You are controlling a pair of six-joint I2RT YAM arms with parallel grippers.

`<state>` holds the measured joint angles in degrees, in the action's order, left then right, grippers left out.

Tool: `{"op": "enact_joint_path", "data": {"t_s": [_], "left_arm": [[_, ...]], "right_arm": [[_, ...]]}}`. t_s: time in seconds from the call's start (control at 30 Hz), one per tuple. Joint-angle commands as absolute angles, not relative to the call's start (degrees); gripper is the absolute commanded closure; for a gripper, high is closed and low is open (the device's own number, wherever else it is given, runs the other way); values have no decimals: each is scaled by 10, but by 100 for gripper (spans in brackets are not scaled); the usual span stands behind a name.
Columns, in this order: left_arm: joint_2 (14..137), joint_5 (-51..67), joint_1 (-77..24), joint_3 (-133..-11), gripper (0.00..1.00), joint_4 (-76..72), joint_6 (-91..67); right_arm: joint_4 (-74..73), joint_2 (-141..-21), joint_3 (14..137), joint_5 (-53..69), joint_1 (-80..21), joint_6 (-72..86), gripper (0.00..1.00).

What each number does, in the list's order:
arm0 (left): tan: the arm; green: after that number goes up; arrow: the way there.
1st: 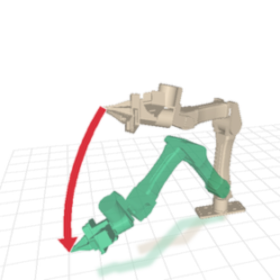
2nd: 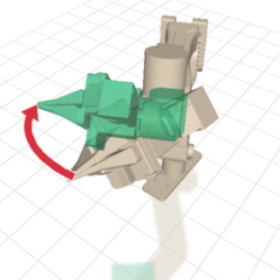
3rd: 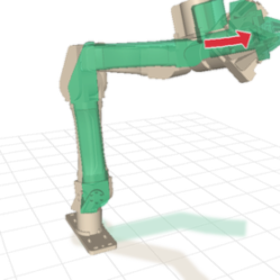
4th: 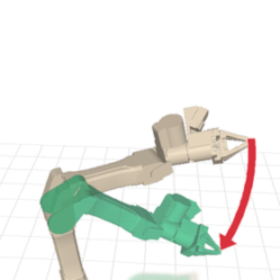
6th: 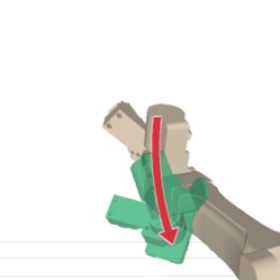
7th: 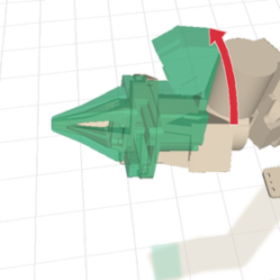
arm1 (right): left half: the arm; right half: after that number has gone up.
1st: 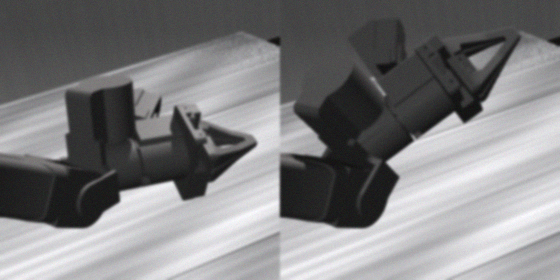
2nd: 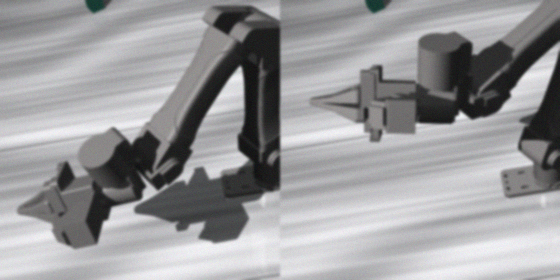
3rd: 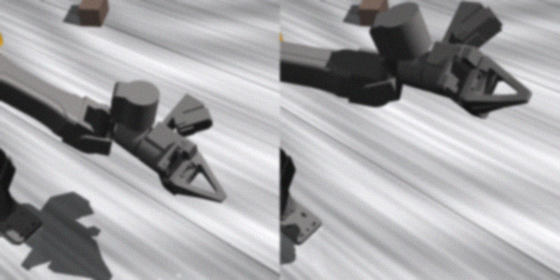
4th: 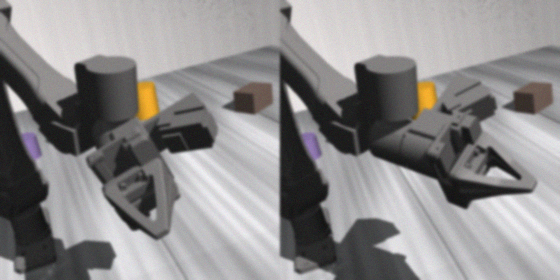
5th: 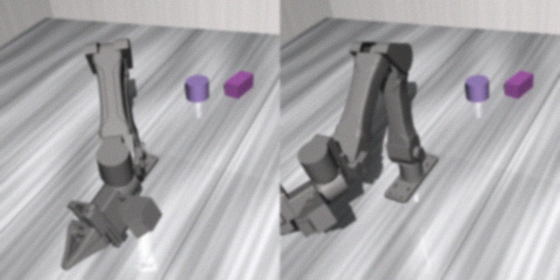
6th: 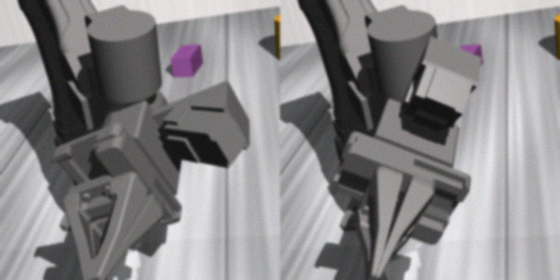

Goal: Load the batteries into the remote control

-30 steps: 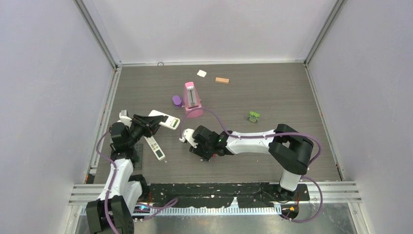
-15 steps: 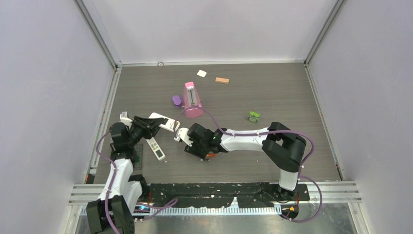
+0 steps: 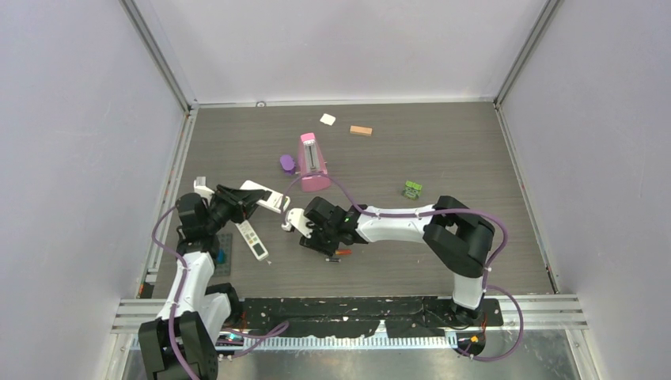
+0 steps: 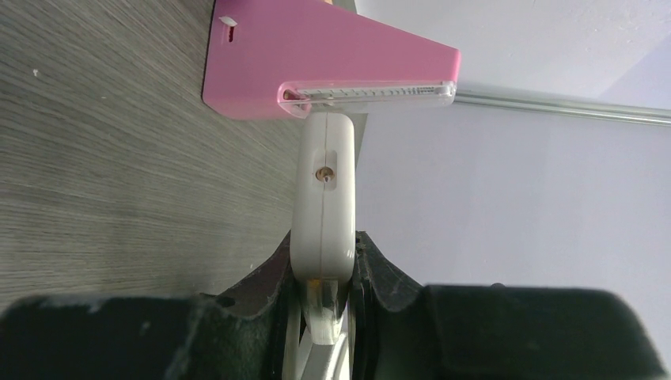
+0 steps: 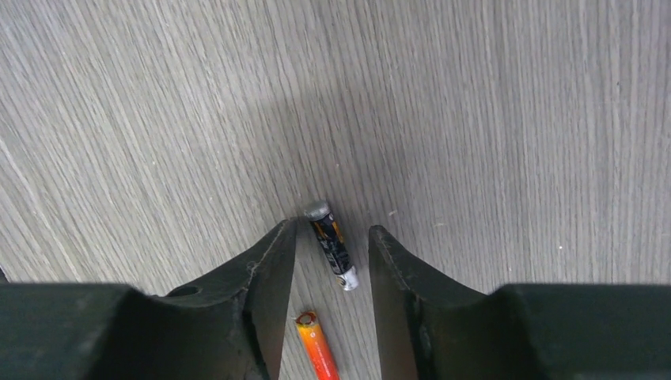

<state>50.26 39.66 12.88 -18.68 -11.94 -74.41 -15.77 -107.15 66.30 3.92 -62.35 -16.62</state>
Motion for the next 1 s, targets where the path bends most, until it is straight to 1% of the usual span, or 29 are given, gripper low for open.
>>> {"op": "enact_joint_path", "data": {"t_s": [0.0, 0.13, 0.2, 0.27, 0.37, 0.53, 0.6, 0.67, 0.77, 0.97], "left_arm": [[508, 402, 133, -207, 100, -123, -726], [508, 403, 134, -205, 100, -123, -724], [508, 403, 133, -204, 100, -121, -723], [507, 404, 133, -204, 100, -121, -723], [507, 406, 134, -204, 100, -120, -722], [514, 412, 133, -205, 100, -119, -719], [516, 415, 134, -205, 100, -119, -717], [520, 420, 134, -205, 100, -121, -714], [527, 427, 133, -207, 100, -121, -708], [551, 456, 129, -211, 100, -127, -684]], "right_arm": [[-184, -1057, 625, 43, -609, -150, 54], [-200, -1053, 626, 64, -581, -150, 52], [-210, -1051, 626, 74, -575, -158, 53], [-215, -1053, 626, 82, -572, -161, 57], [-215, -1059, 632, 85, -572, -161, 65], [-216, -1074, 635, 75, -572, -159, 84], [-211, -1070, 633, 68, -572, -155, 89], [-203, -1057, 630, 60, -572, -152, 92], [-183, -1024, 619, 48, -573, -147, 94], [-176, -946, 609, 16, -573, -143, 95]]}}
